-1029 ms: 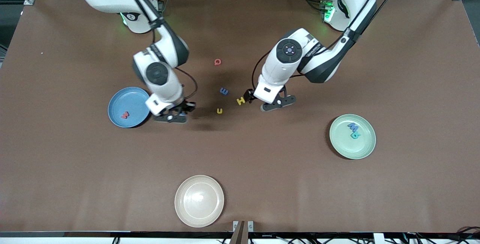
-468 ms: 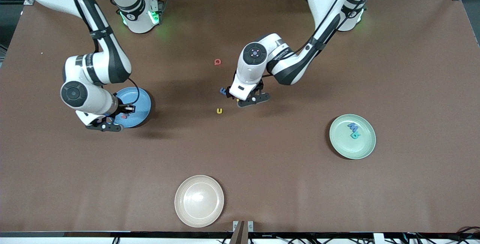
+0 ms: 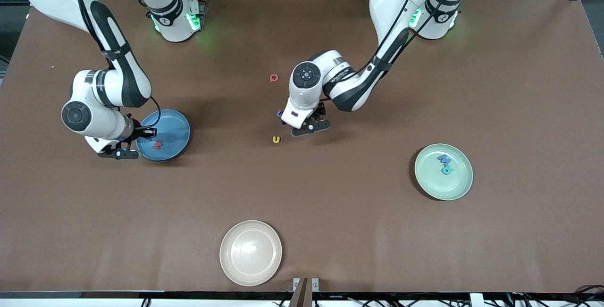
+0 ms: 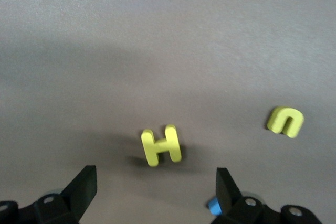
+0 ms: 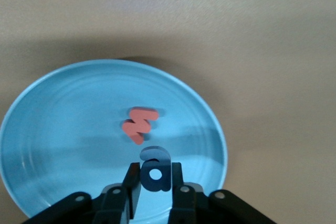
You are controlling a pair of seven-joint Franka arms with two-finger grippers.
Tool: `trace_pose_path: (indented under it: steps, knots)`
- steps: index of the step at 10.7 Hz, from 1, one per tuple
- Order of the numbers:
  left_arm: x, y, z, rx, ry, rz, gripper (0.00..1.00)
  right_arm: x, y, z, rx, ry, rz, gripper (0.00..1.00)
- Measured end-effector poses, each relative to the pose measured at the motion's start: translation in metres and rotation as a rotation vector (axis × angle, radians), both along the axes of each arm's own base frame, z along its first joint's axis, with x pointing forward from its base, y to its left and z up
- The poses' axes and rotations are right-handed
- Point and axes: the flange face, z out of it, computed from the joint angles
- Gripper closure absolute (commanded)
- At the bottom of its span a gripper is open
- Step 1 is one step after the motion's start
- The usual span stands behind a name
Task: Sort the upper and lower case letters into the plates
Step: 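Carry the blue a to the blue plate while the left reaches H, then open the right gripper over the blue plate while the left gripper grasps H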
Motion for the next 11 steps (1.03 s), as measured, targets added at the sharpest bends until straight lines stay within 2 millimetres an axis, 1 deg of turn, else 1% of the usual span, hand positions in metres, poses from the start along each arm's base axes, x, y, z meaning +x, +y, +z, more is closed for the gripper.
trace_pose_path:
  steps: [2, 3, 4, 5, 6, 7, 8, 9, 10, 11]
  knots:
    - [0.001, 0.002, -0.009, 0.015, -0.002, -0.006, 0.0, -0.001, 0.005, -0.006, 0.005, 0.009, 0.001, 0.0]
    - [0.002, 0.003, -0.012, 0.02, -0.002, -0.006, 0.0, 0.001, 0.005, -0.004, 0.004, 0.01, -0.008, 0.0]
    - [0.004, 0.005, -0.013, 0.023, -0.003, -0.004, 0.0, 0.005, 0.008, 0.003, 0.001, 0.016, -0.027, 0.0]
    - [0.005, 0.006, -0.014, 0.025, -0.004, -0.002, 0.05, 0.014, 0.018, 0.015, -0.006, 0.022, -0.046, 0.0]
    - [0.005, 0.007, -0.015, 0.027, -0.004, -0.002, 0.06, 0.024, 0.032, 0.029, -0.01, 0.013, -0.054, 0.0]
    - [0.005, 0.007, -0.017, 0.028, -0.002, -0.002, 0.06, 0.032, 0.046, 0.039, 0.001, -0.002, -0.062, 0.0]
    - [0.005, 0.007, -0.019, 0.03, 0.0, -0.002, 0.1, 0.036, 0.061, 0.045, 0.038, -0.013, -0.085, 0.0]
    - [0.005, 0.006, -0.022, 0.03, 0.003, -0.002, 0.21, 0.039, 0.078, 0.049, 0.081, -0.019, -0.104, 0.0]
    - [0.006, 0.005, -0.025, 0.03, 0.004, -0.001, 0.41, 0.041, 0.094, 0.051, 0.102, -0.024, -0.122, 0.0]
    - [0.006, 0.005, -0.027, 0.03, 0.005, 0.0, 0.84, 0.043, 0.109, 0.053, 0.101, -0.032, -0.147, 0.0]
